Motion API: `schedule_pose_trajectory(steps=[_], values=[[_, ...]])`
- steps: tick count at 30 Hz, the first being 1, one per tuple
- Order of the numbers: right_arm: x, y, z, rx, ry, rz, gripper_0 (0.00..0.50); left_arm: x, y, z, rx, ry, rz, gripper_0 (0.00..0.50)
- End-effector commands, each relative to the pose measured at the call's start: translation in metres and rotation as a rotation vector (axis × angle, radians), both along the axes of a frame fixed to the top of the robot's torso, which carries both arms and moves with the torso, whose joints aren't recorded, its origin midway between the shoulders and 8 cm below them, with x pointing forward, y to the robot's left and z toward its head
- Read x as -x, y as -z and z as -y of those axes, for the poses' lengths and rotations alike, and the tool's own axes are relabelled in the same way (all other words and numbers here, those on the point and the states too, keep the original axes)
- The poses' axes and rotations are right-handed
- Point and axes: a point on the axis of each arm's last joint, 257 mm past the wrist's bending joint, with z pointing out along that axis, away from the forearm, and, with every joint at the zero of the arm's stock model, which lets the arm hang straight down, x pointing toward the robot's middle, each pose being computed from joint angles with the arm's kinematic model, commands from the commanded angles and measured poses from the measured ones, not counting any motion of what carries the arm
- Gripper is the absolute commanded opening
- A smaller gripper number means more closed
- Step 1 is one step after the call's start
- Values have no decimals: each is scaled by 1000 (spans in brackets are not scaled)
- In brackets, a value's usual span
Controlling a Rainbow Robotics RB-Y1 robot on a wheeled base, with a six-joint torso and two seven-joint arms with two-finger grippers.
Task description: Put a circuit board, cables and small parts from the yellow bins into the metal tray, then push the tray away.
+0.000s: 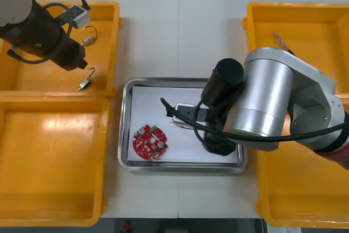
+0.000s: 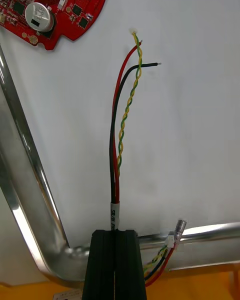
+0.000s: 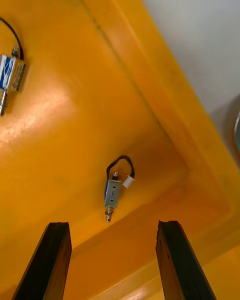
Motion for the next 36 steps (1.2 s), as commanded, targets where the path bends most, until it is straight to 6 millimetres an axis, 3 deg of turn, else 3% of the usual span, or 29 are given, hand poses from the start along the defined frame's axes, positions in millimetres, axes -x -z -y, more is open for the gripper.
schedule_pose_trajectory(steps=[1,16,25,30,31,32,33,34,36], values=[[-4,9,-13,23,-66,5,0,-23,-31,-9,-76,54,46,500],[-11,68,-15,22,-65,-10,0,-36,10,-18,-122,24,-29,500],[7,79,-9,18,-32,-85,0,-39,31,-26,-130,4,-74,500],[4,78,-7,23,-20,-74,0,-38,39,-27,-115,-11,-92,500],[4,78,-6,24,-17,-74,15,-38,40,-28,-114,-14,-95,500],[4,78,-7,22,-17,-74,94,-38,40,-28,-113,-15,-96,500],[3,78,-7,23,-17,-71,342,-38,41,-29,-112,-19,-100,500],[3,77,-7,21,-15,-70,500,-37,42,-29,-109,-20,-103,500],[2,75,-8,14,-14,-67,500,-37,43,-30,-109,-23,-107,500]])
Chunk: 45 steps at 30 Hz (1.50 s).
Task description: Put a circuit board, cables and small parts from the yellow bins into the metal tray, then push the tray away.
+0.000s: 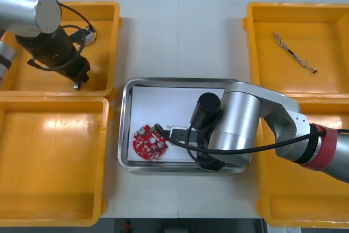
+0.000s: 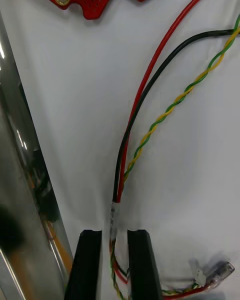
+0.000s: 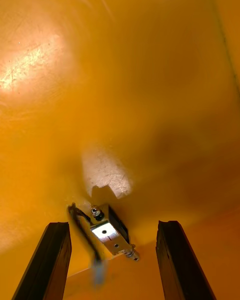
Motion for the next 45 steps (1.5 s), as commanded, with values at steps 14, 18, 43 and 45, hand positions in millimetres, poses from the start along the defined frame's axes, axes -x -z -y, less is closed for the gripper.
schedule_pose_trajectory(steps=[14,18,43,45], values=[[-18,-37,-4,-64,58,52,500,-15,-17,-16,-33,39,33,500],[-20,-53,-7,-78,66,66,500,-17,-13,-19,-27,27,33,500],[-54,-191,41,-216,274,233,500,-27,-45,-10,34,22,94,0],[-58,-195,53,-216,300,243,500,-32,-58,-6,36,31,124,1]])
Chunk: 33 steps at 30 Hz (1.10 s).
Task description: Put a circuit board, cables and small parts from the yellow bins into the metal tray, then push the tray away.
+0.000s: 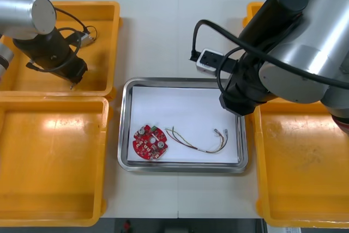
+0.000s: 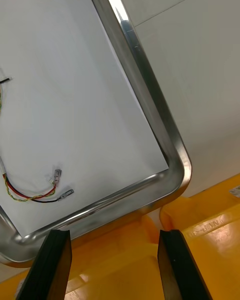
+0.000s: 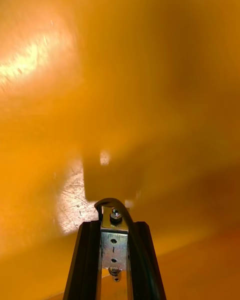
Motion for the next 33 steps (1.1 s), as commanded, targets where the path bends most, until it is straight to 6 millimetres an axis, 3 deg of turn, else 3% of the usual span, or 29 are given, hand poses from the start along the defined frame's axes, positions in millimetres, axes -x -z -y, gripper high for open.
schedule_pose_trajectory(steps=[1,9,15,18,20,24,28,33], values=[[-6,-24,12,-51,50,47,500,-27,-70,6,-18,87,141,0],[-19,-33,68,-63,191,74,500,-30,-112,19,-17,108,226,0],[-34,-46,108,-129,327,86,500,-11,-130,38,-37,121,221,1],[-42,-52,132,-153,399,86,500,2,-139,59,-28,115,220,0],[-43,-53,138,-156,415,84,500,6,-141,66,-25,116,220,0],[-49,-60,163,-147,473,96,500,23,-141,101,-4,98,222,0],[-50,-62,171,-140,489,95,500,32,-136,118,13,78,220,3],[-59,-67,181,-141,525,84,500,52,-120,158,60,51,217,1]])
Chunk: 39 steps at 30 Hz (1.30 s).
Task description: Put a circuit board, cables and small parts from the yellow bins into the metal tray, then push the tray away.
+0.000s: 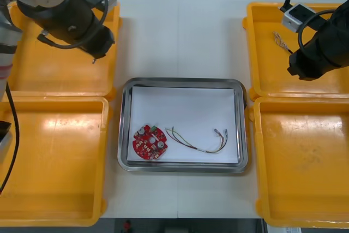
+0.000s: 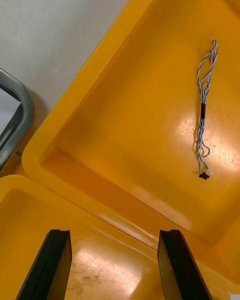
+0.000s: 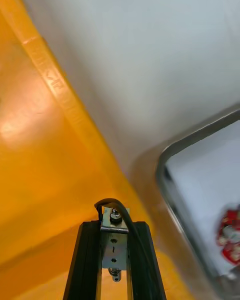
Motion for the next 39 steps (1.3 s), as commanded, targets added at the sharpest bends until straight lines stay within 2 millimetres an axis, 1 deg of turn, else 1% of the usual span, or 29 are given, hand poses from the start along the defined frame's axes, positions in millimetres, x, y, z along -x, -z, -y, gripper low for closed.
schedule_pose_trajectory(steps=[1,4,7,14,16,21,25,29,33,39], values=[[-14,-24,25,-13,89,29,500,18,6,43,35,-13,18,2],[-22,-25,31,-27,115,5,500,27,17,57,37,-20,16,1],[-30,-27,37,-49,143,-25,500,34,34,67,43,-36,4,2],[-42,-25,52,-60,166,-92,500,37,76,86,42,-81,10,2],[-45,-23,61,-37,155,-114,500,38,86,89,39,-94,12,2],[-50,-19,82,11,144,-162,500,40,106,95,42,-119,-3,1],[-64,-17,88,15,117,-157,500,37,120,97,40,-124,-13,2],[-81,-18,94,28,80,-124,500,28,135,98,46,-137,-8,0],[-94,-17,98,32,75,-85,500,25,145,99,46,-140,-7,2],[-116,-8,102,3,80,-38,500,25,156,100,42,-144,-6,0]])
